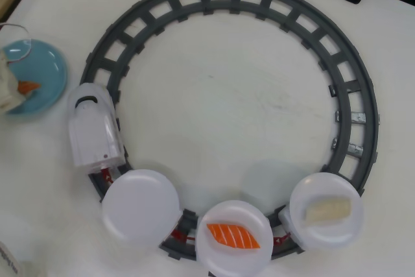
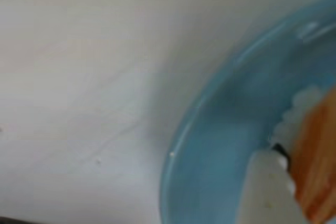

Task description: Pick up the sushi from the Shinkansen and put it on the blue dish

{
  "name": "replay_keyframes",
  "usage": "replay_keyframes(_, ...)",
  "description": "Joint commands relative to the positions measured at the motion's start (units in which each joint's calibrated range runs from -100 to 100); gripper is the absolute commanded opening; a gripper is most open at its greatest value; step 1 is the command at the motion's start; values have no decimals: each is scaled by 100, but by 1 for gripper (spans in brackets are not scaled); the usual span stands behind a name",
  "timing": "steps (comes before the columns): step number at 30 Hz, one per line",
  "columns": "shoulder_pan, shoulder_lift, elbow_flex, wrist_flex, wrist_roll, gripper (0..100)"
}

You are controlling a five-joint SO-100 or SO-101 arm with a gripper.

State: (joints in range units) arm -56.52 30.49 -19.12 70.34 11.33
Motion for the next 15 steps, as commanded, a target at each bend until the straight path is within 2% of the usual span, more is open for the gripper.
replay_keyframes(1,-35,-75,-351,-40,18,18)
replay_keyframes(8,-35,-167,-396,36,12,18)
replay_keyframes(15,-35,-150,-1343,954,18,18)
